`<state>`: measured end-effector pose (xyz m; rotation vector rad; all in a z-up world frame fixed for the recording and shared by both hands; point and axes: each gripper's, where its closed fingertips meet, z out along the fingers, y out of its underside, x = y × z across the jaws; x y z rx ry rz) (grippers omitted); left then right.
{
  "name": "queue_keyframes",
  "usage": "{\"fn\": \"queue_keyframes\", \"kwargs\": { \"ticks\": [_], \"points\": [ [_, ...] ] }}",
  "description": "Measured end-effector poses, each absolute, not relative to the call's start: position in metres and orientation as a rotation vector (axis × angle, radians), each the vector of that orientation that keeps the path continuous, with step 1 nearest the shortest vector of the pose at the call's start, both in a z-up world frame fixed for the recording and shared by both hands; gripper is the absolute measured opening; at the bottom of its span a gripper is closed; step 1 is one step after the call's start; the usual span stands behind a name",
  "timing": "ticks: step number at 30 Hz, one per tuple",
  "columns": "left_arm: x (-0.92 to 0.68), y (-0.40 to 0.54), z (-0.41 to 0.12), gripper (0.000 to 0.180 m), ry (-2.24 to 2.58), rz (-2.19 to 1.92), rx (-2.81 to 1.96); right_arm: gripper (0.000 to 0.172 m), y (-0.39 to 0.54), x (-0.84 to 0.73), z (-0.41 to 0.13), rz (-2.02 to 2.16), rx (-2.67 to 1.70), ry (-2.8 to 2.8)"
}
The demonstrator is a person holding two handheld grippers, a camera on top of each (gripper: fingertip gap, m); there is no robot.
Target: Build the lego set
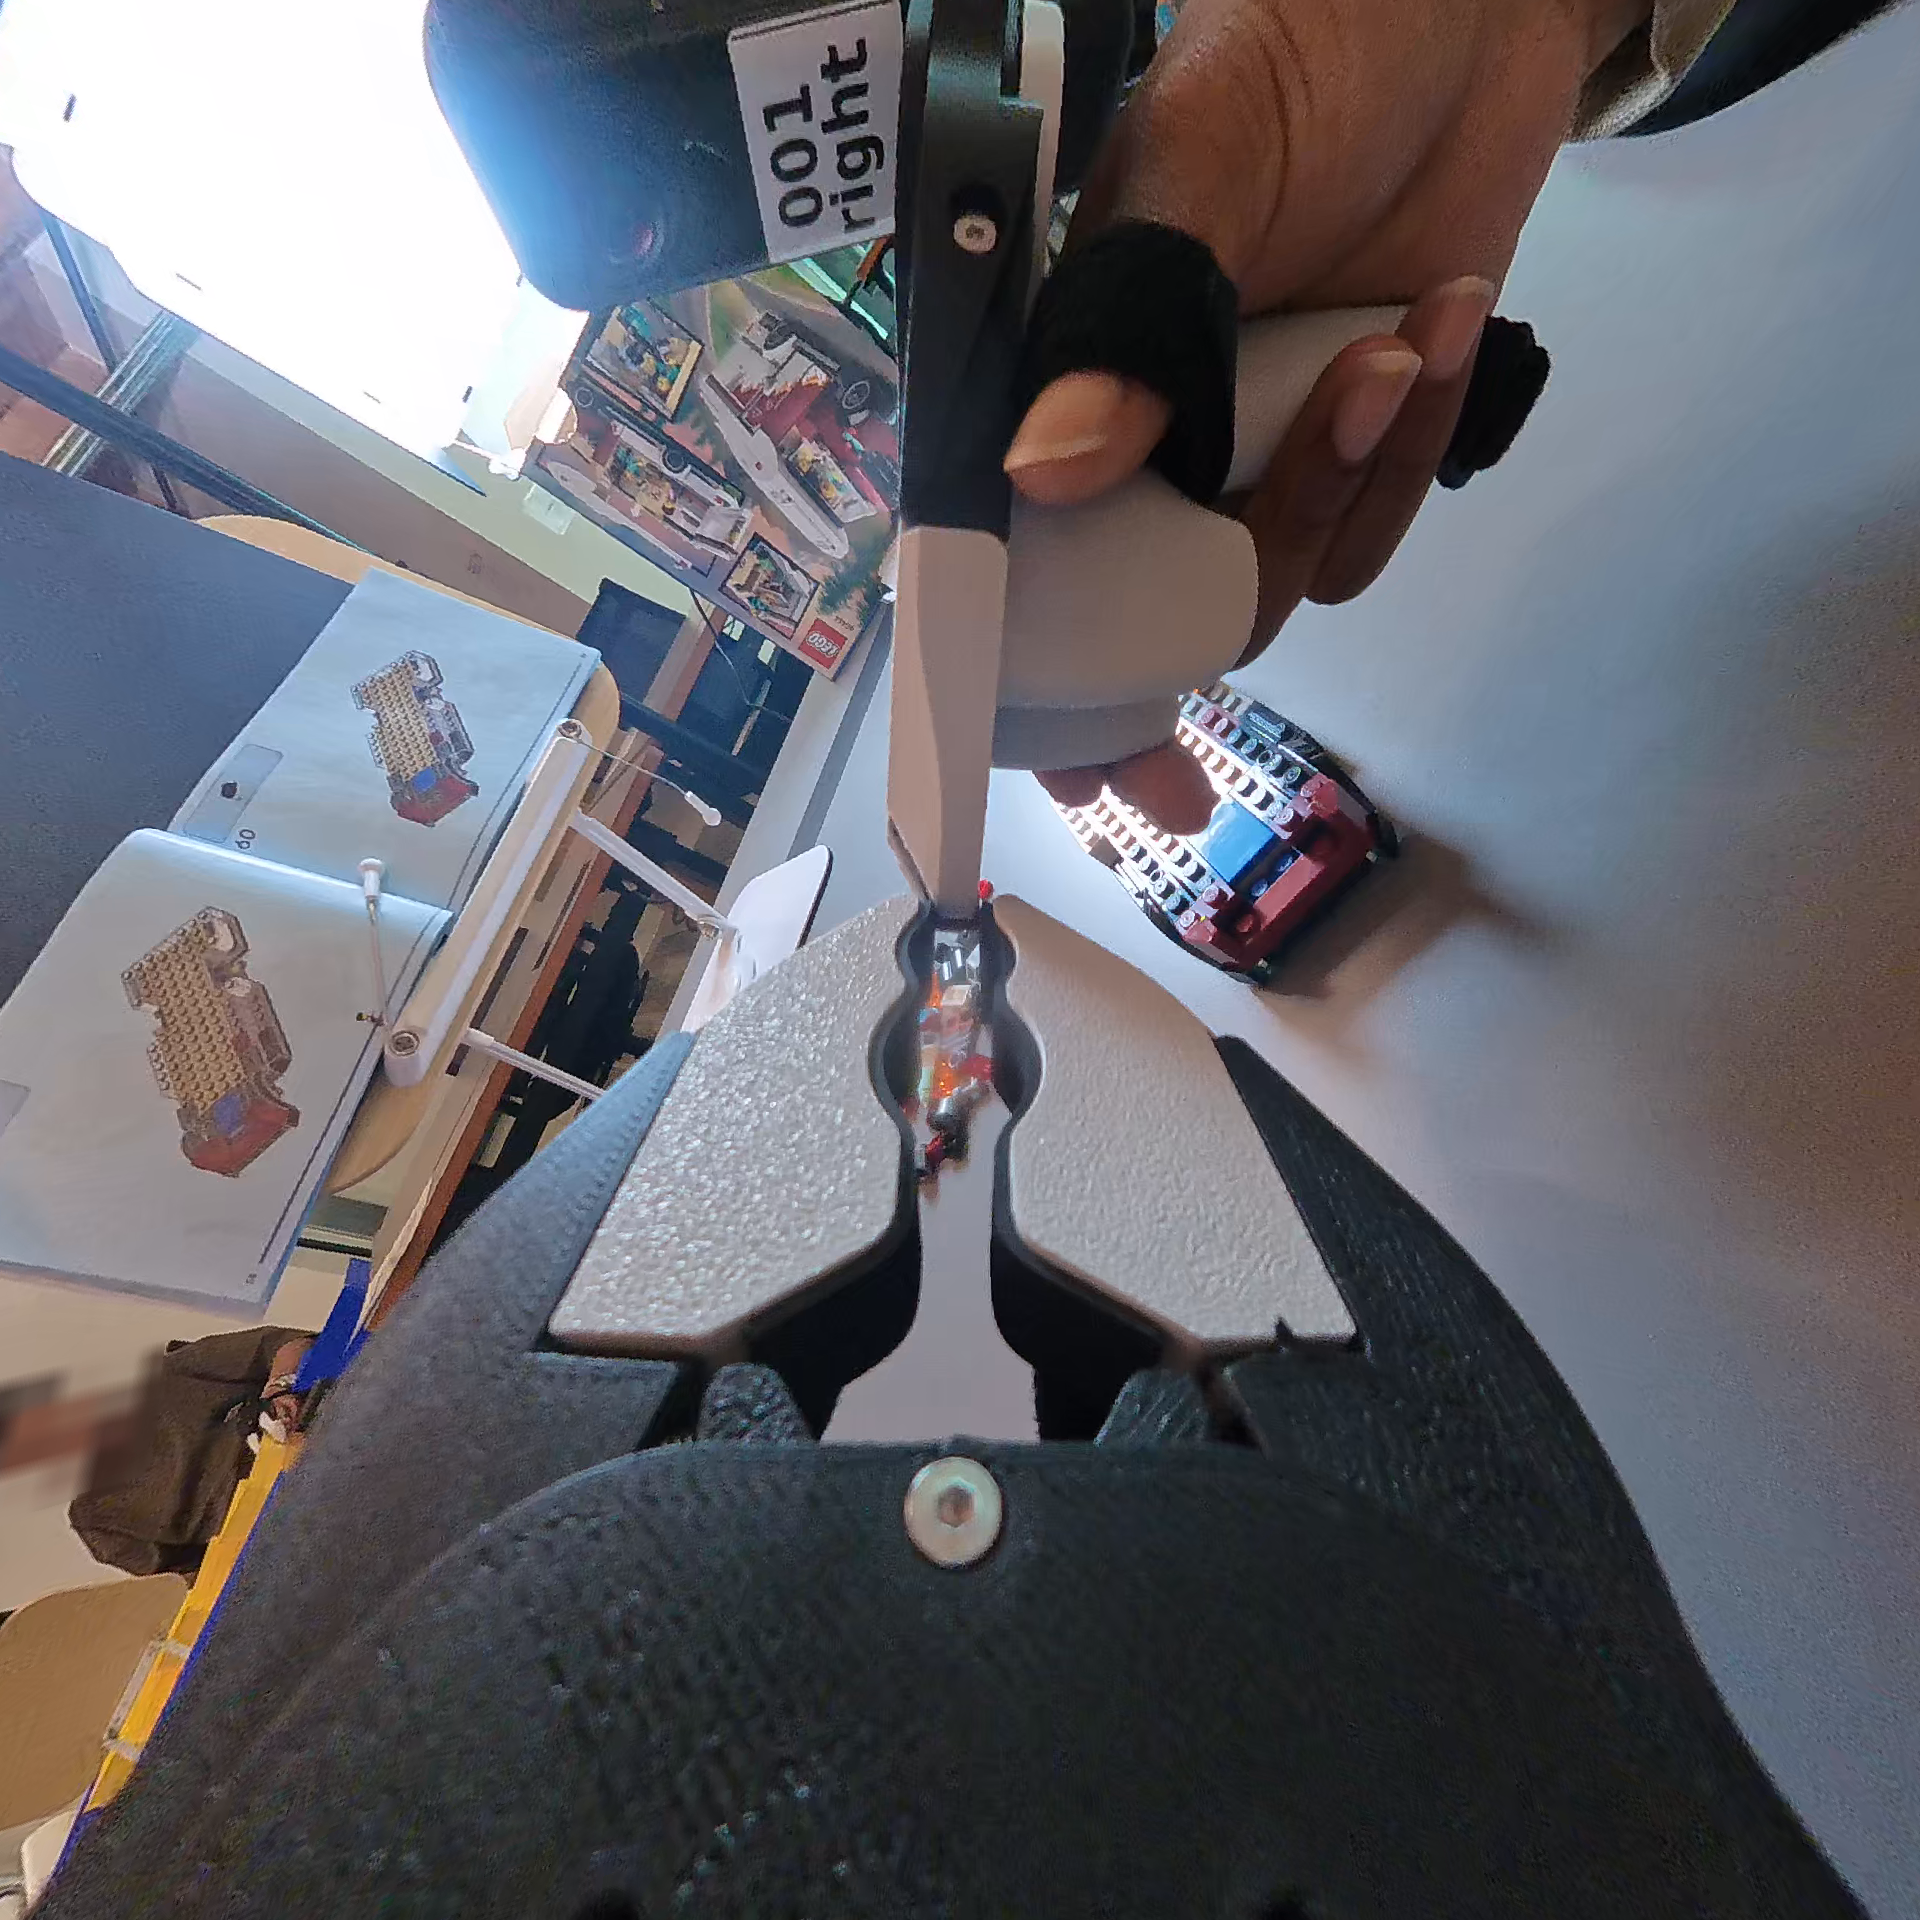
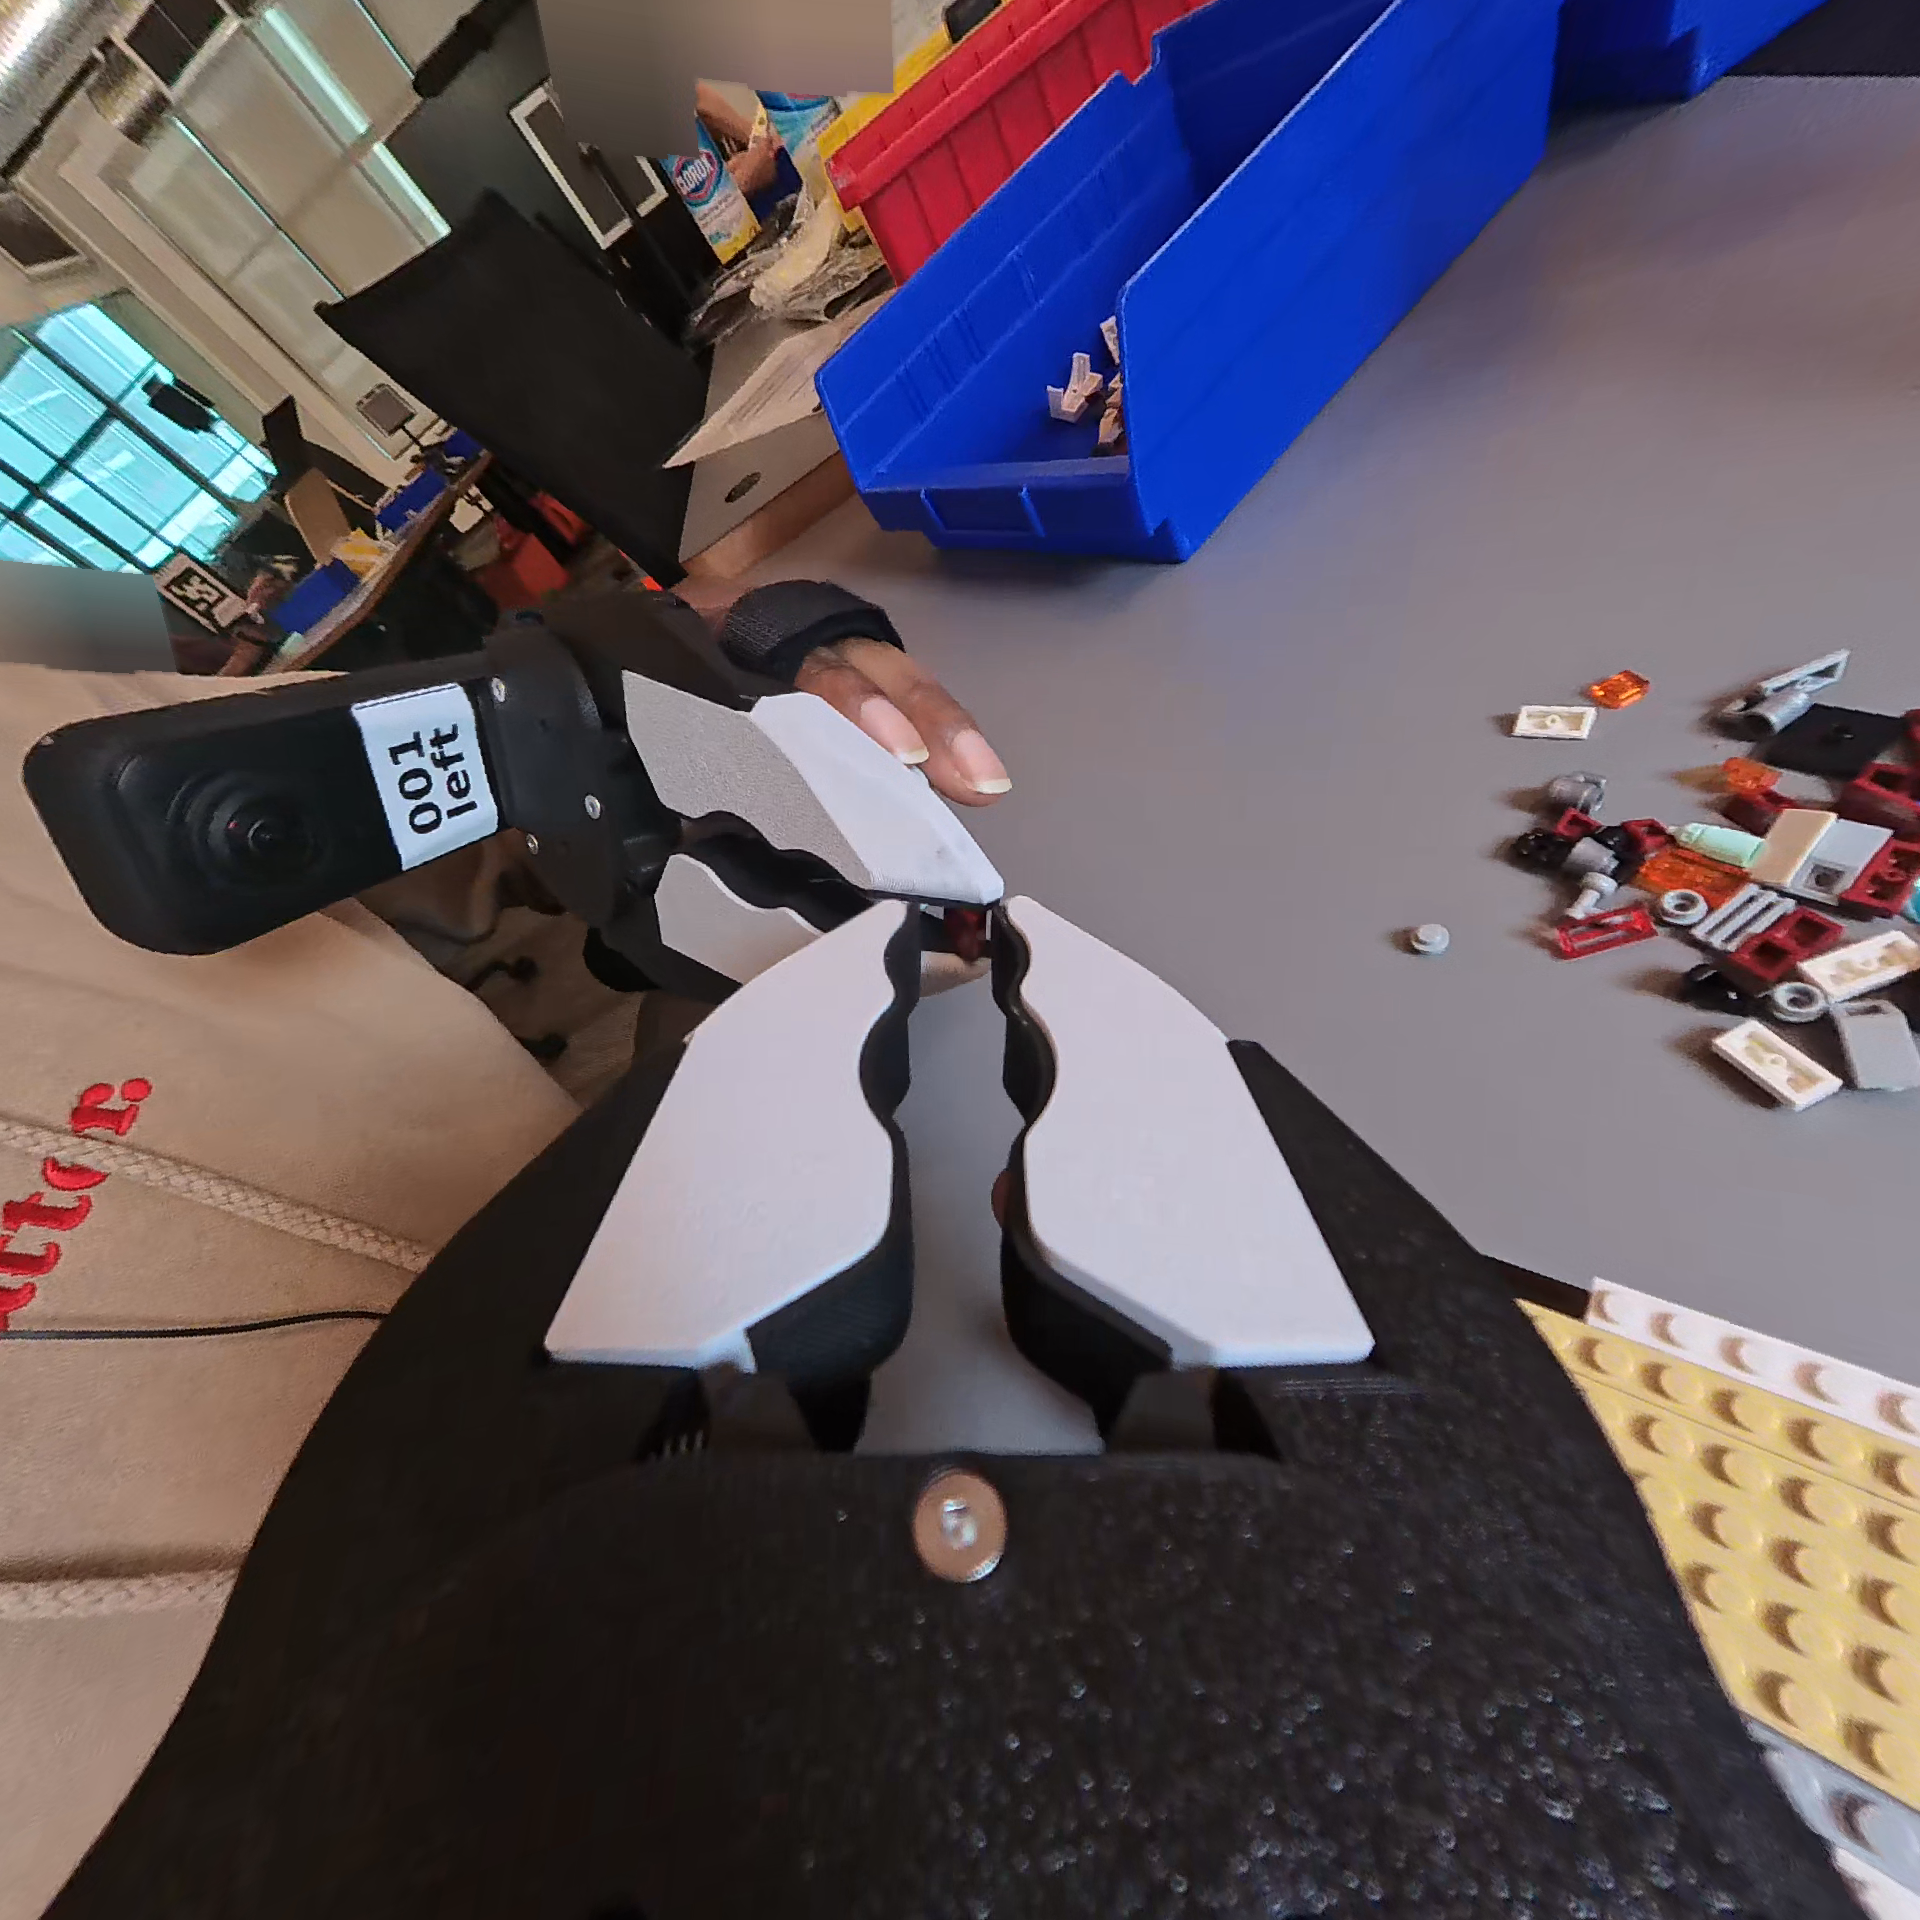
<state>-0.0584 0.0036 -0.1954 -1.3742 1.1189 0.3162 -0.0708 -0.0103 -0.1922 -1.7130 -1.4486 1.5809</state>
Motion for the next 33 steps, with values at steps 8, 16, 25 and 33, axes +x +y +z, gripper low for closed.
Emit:
{"fn": "queue_keyframes", "kwargs": {
  "ticks": [8,16,25,33],
  "points": [
    [-0.059,0.003,-0.195,0.008,1.115,0.298,-1.378,0.007,-0.009,-0.072,-0.194,1.561,-1.680,-1.478],
    [-0.057,0.003,-0.196,0.009,1.099,0.230,-1.399,0.006,-0.009,-0.070,-0.195,1.542,-1.643,-1.517],
    [-0.061,0.004,-0.195,0.009,1.028,0.083,-1.463,0.006,0.003,-0.065,-0.196,1.503,-1.632,-1.536],
    [-0.065,0.006,-0.207,0.008,1.003,-0.056,-1.573,0.006,0.002,-0.042,-0.216,1.286,-1.577,-1.806]
  ]
}}
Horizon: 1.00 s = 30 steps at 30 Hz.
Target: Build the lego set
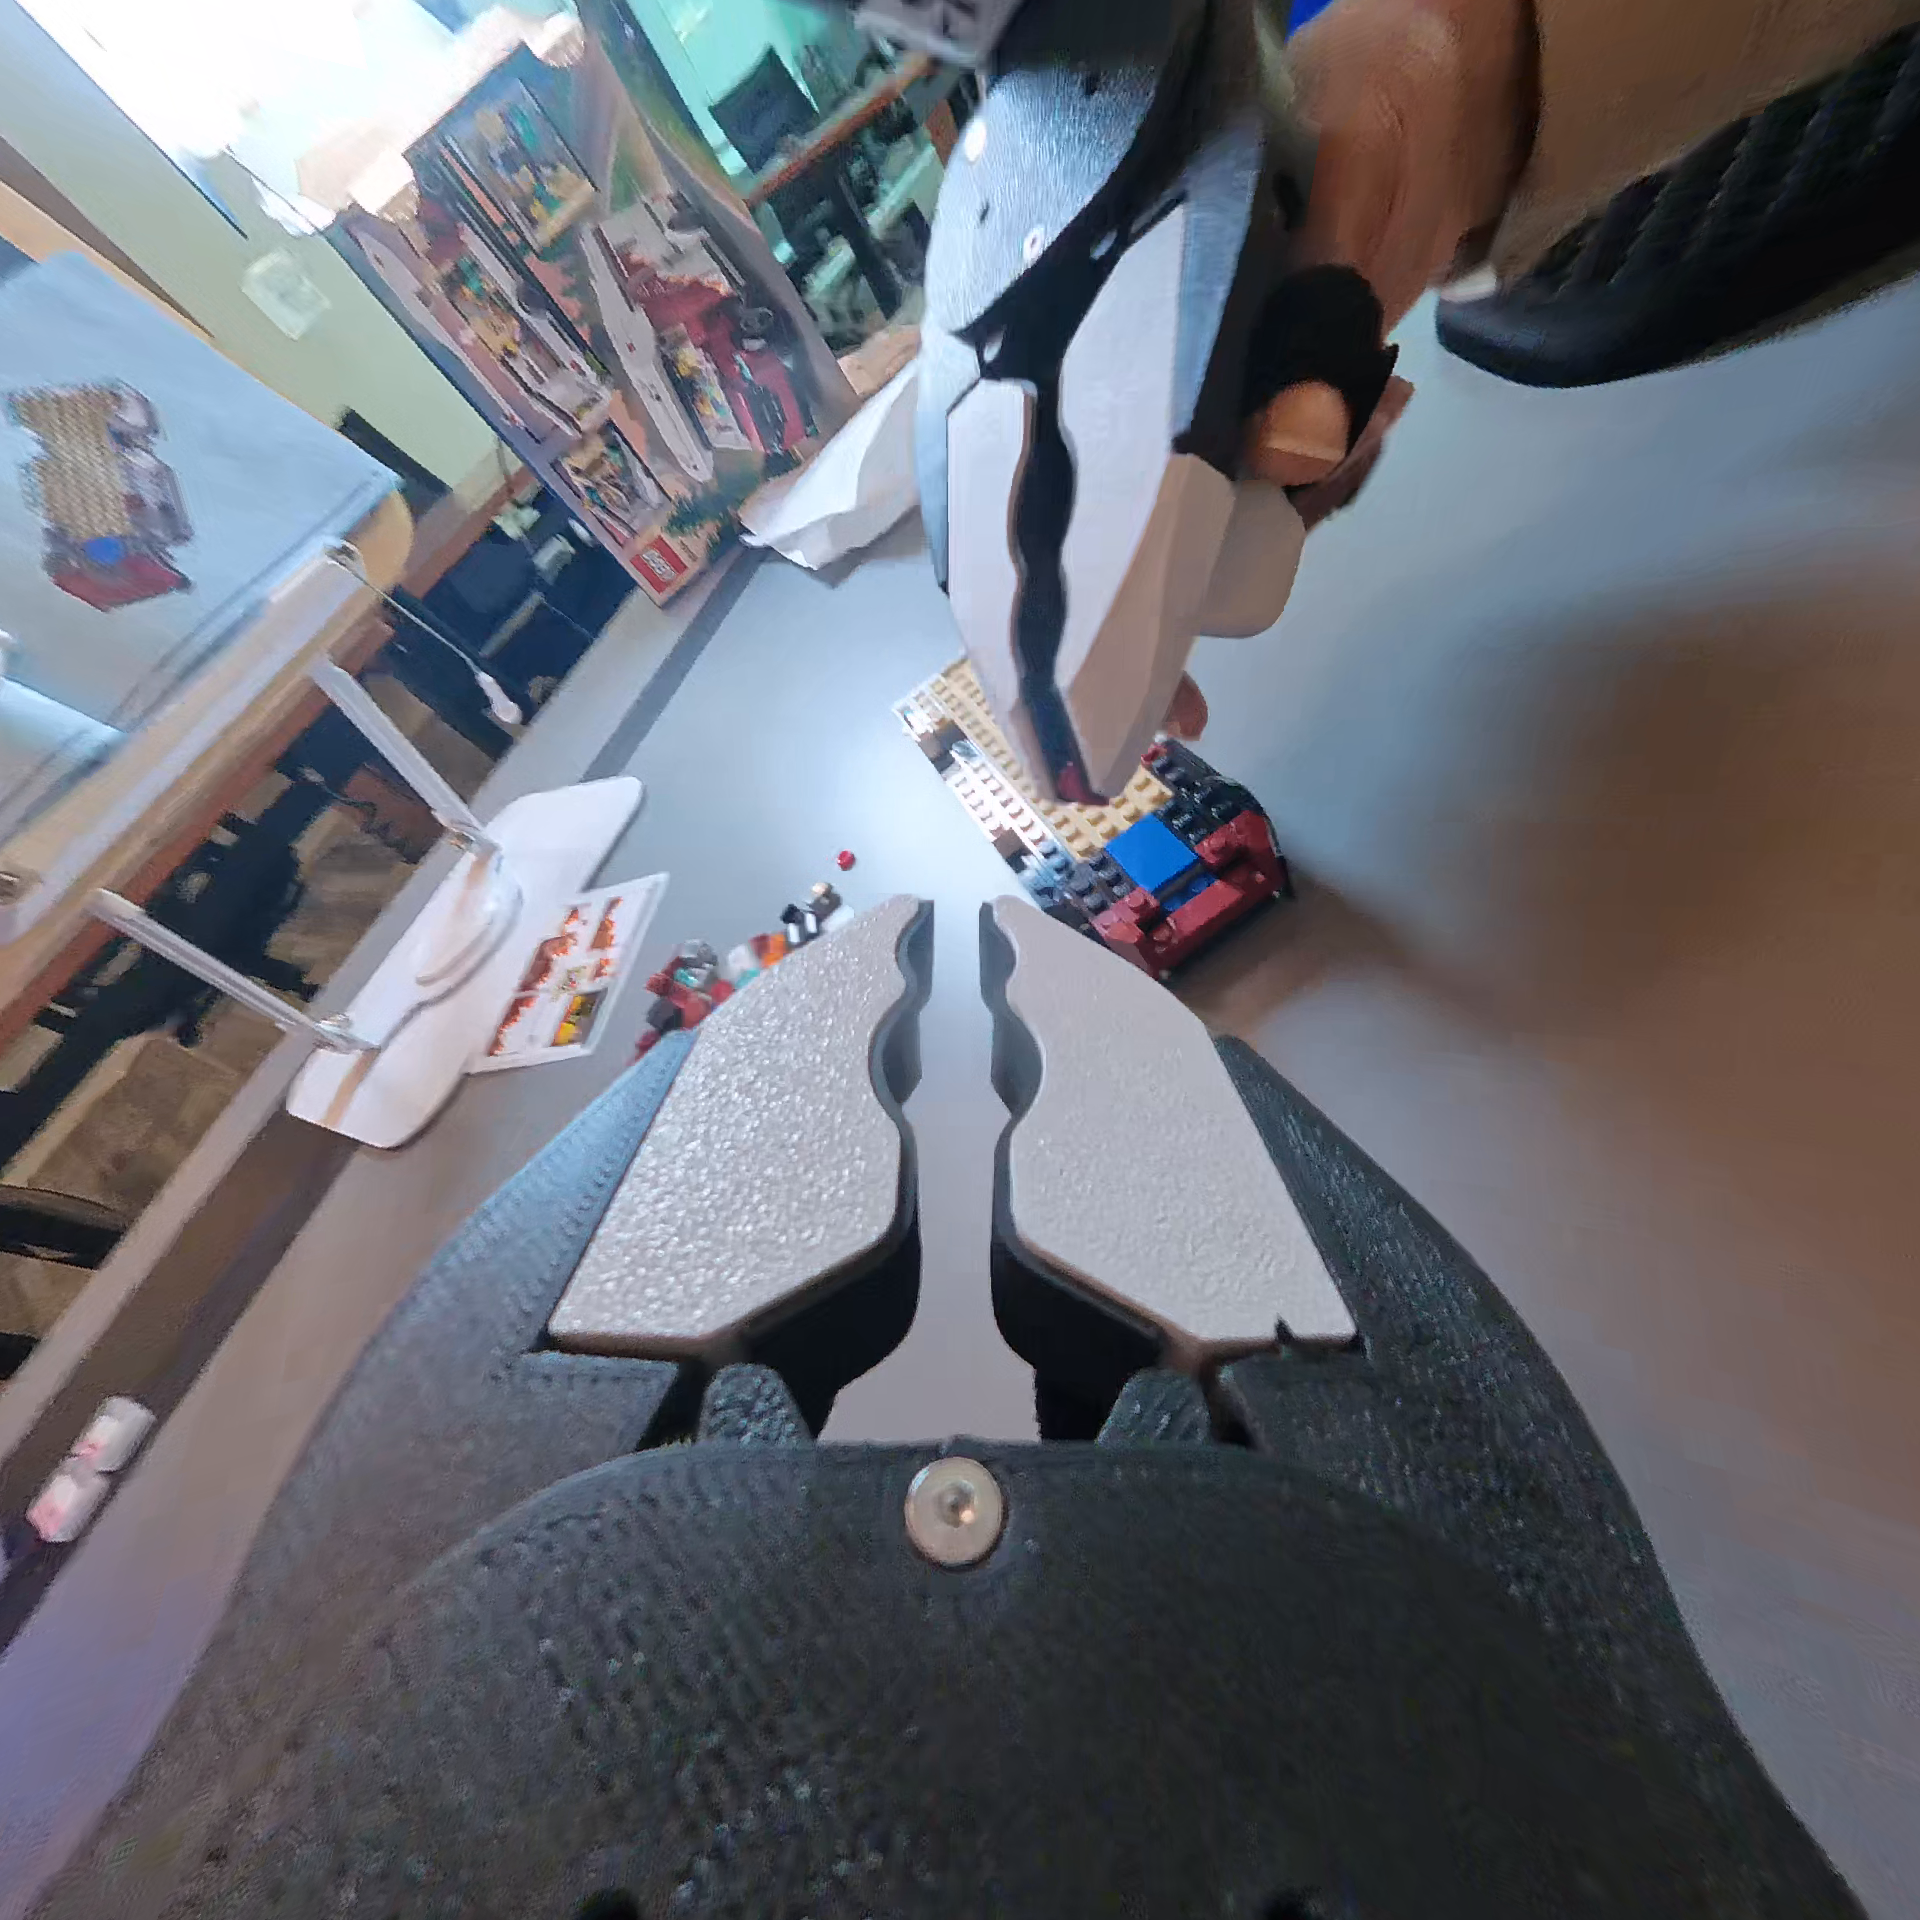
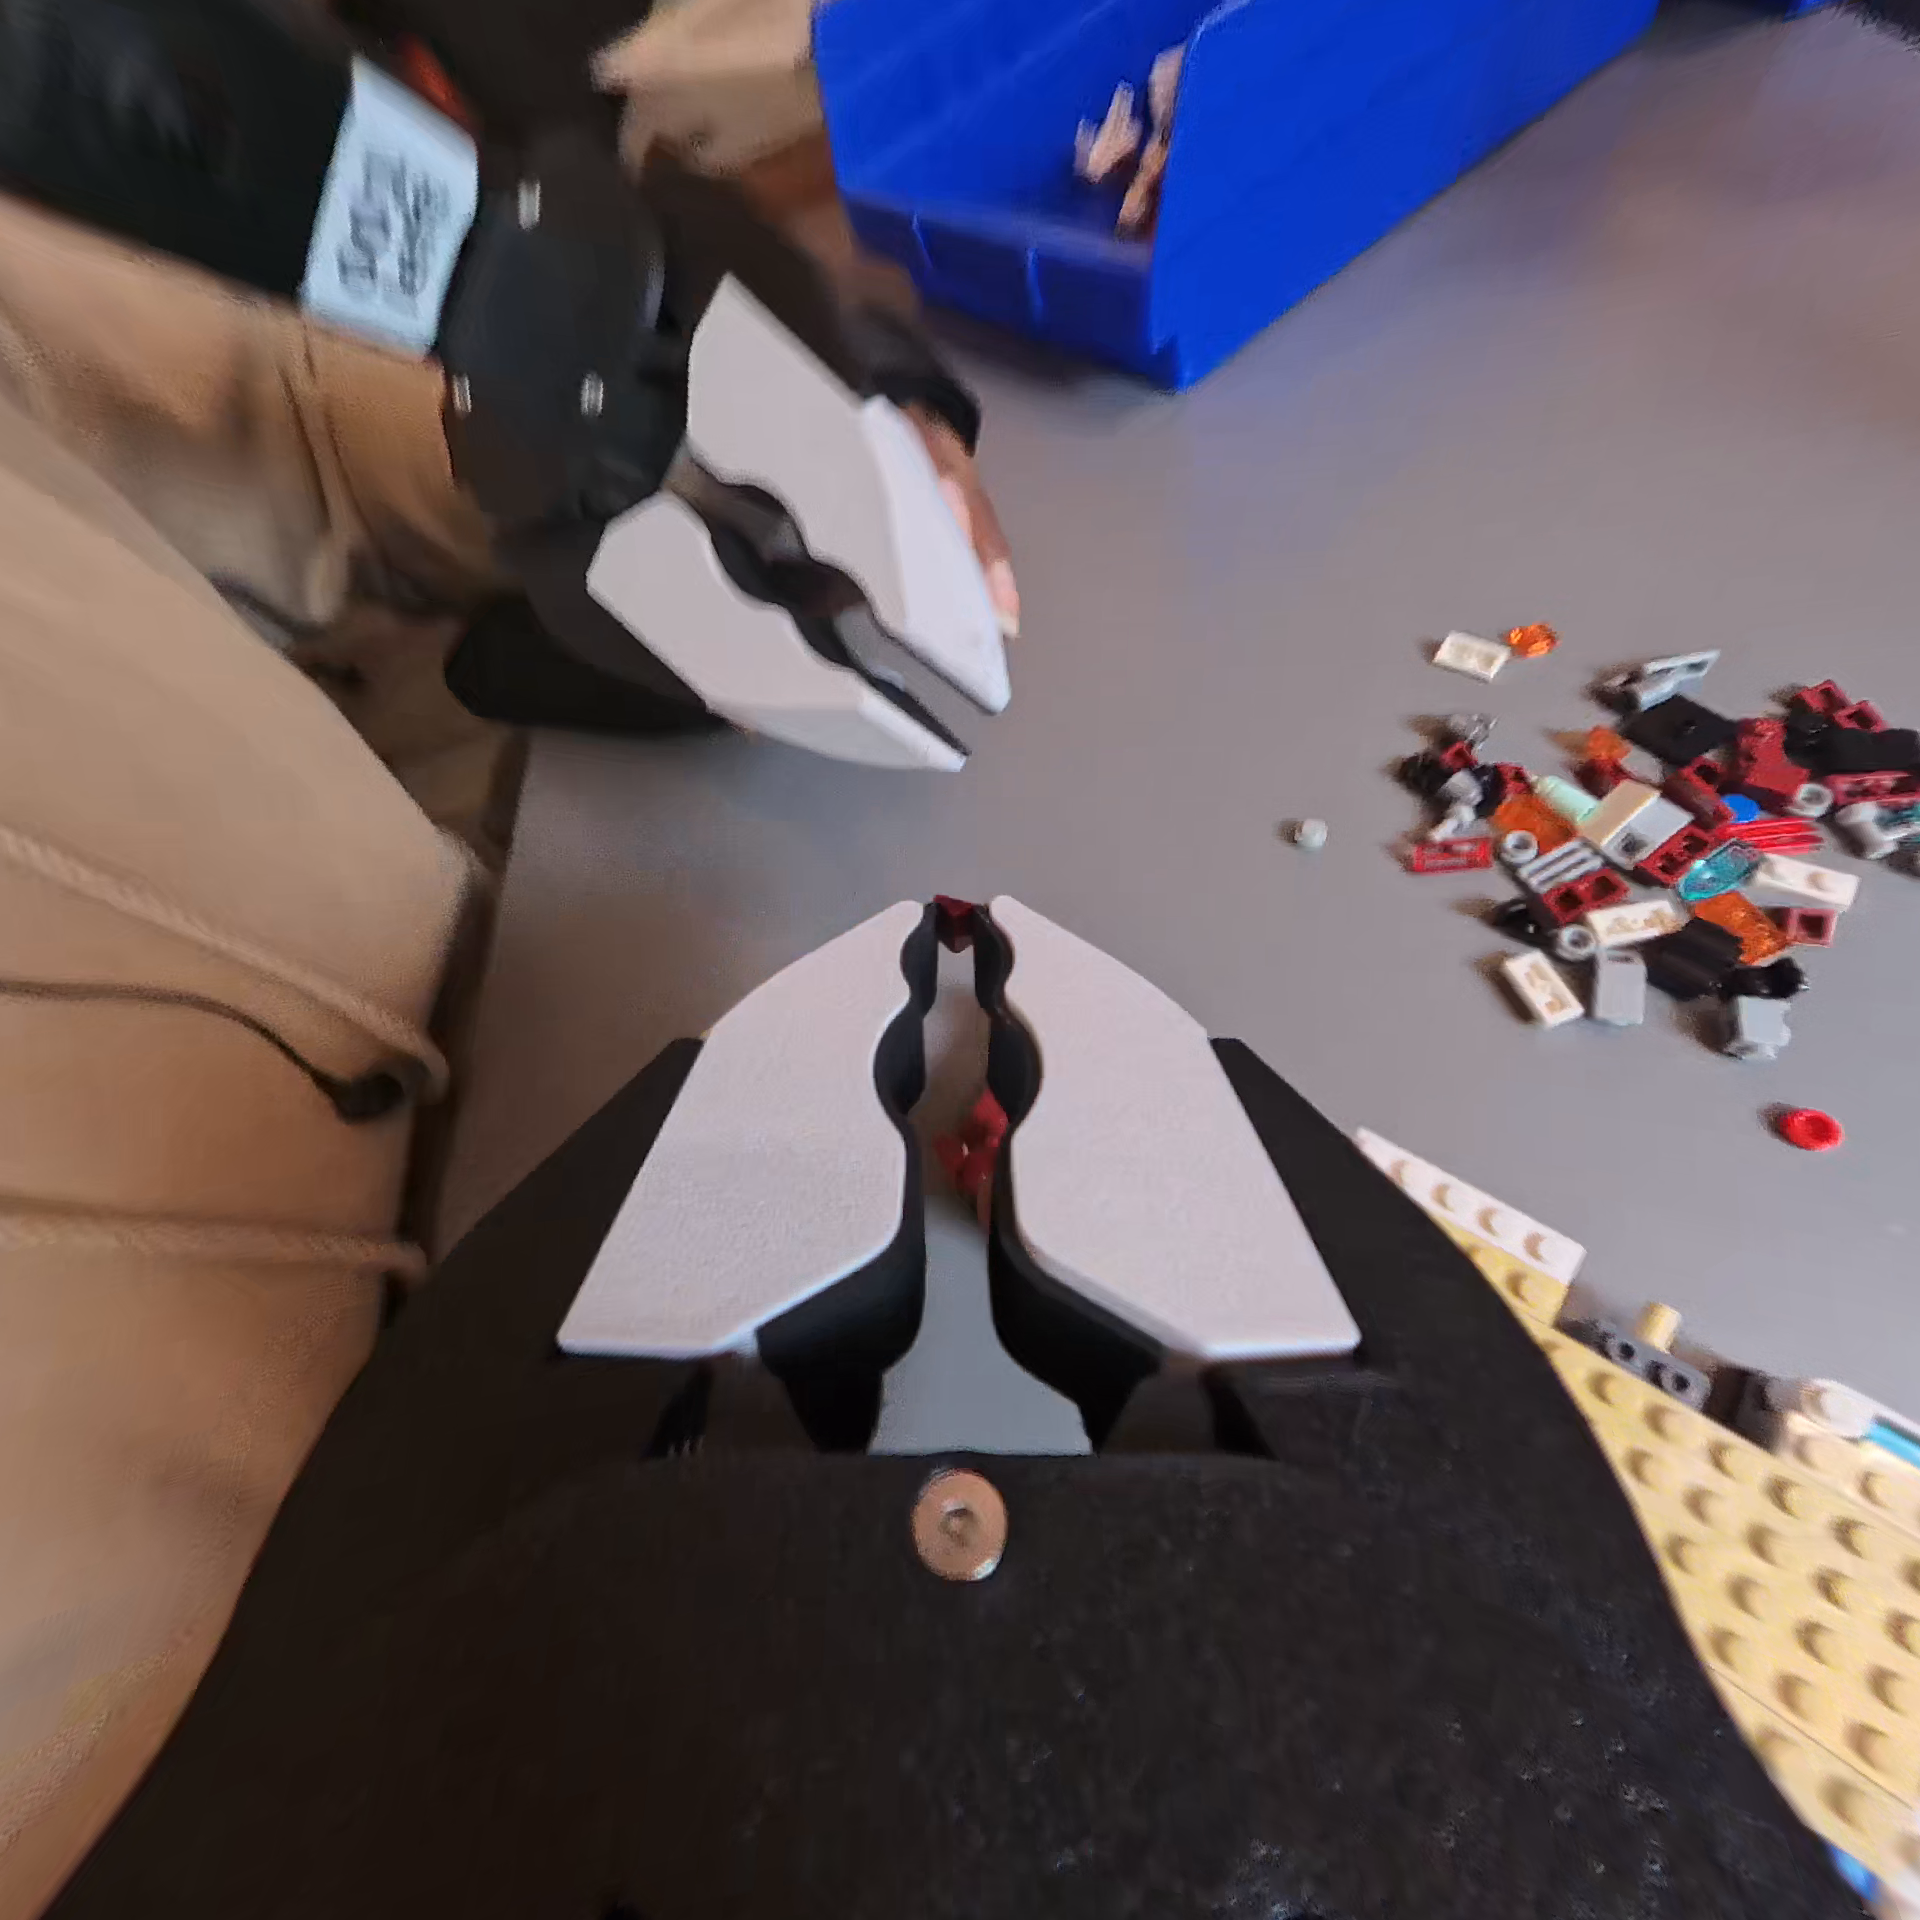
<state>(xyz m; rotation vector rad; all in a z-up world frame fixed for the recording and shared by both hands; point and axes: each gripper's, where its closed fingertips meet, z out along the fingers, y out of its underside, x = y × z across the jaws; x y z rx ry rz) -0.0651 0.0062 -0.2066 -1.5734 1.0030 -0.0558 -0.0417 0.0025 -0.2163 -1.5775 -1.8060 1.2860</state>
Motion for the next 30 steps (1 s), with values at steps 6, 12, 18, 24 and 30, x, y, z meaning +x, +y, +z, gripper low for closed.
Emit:
{"fn": "queue_keyframes", "kwargs": {
  "ticks": [6,12,18,24,30],
  "points": [
    [-0.060,0.002,-0.244,0.015,1.035,-0.265,-1.798,0.006,0.005,-0.024,-0.250,0.722,-1.316,-2.270],
    [-0.047,0.003,-0.266,0.019,1.053,-0.395,-1.909,0.006,0.000,-0.031,-0.260,0.536,-1.181,-2.469],
    [-0.038,0.010,-0.271,0.024,1.072,-0.429,-1.915,0.007,0.003,-0.036,-0.267,0.404,-1.104,-2.539],
    [-0.033,0.012,-0.268,0.022,1.059,-0.518,-1.915,0.008,0.005,-0.035,-0.269,0.344,-1.082,-2.566],
    [-0.033,0.011,-0.269,0.019,1.070,-0.523,-1.913,0.009,0.008,-0.036,-0.267,0.327,-1.083,-2.558]
  ]
}}
